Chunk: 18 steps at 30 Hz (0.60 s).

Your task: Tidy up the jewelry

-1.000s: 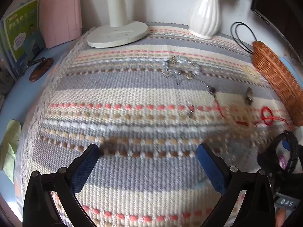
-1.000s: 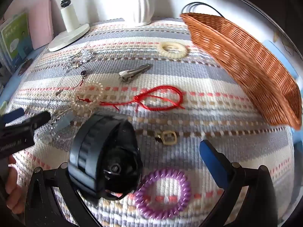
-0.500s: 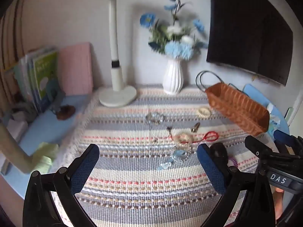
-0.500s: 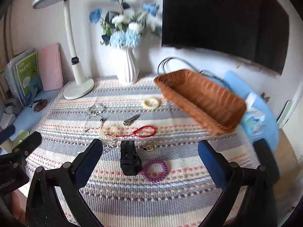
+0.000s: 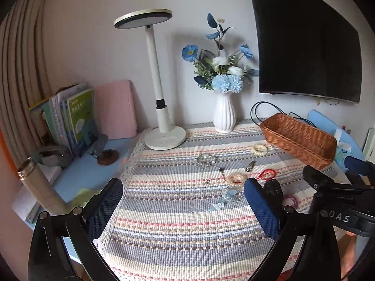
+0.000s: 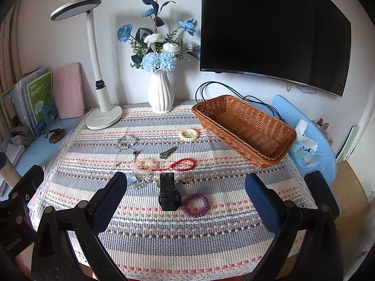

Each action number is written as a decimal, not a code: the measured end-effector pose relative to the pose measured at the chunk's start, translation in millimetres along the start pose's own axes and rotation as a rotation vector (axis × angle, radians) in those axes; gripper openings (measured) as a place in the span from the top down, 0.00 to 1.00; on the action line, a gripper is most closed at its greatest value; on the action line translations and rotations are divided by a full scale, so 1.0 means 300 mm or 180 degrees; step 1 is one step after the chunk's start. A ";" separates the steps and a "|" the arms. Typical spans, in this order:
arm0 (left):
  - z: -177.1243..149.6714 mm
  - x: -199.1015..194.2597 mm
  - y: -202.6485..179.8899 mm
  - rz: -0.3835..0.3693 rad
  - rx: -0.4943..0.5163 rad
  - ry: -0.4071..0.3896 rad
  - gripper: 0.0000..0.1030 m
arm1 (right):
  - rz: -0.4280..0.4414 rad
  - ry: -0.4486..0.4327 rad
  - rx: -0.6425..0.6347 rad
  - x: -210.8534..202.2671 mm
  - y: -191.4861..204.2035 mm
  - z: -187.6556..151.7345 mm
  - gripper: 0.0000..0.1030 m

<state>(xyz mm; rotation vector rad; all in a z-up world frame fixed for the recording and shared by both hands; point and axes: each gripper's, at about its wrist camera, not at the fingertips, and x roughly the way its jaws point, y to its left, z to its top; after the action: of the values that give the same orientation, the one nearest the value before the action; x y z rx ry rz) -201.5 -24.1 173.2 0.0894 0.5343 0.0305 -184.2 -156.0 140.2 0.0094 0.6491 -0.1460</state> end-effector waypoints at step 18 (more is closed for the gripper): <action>0.042 0.000 -0.007 -0.0070 -0.0177 -0.0096 0.00 | -0.0050 -0.0073 0.0037 -0.021 -0.042 0.027 0.01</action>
<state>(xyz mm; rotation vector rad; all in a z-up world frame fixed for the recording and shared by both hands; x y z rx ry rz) -195.0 -27.1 183.9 0.0298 0.5038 0.0225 -186.2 -168.2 151.0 0.0139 0.6255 -0.1650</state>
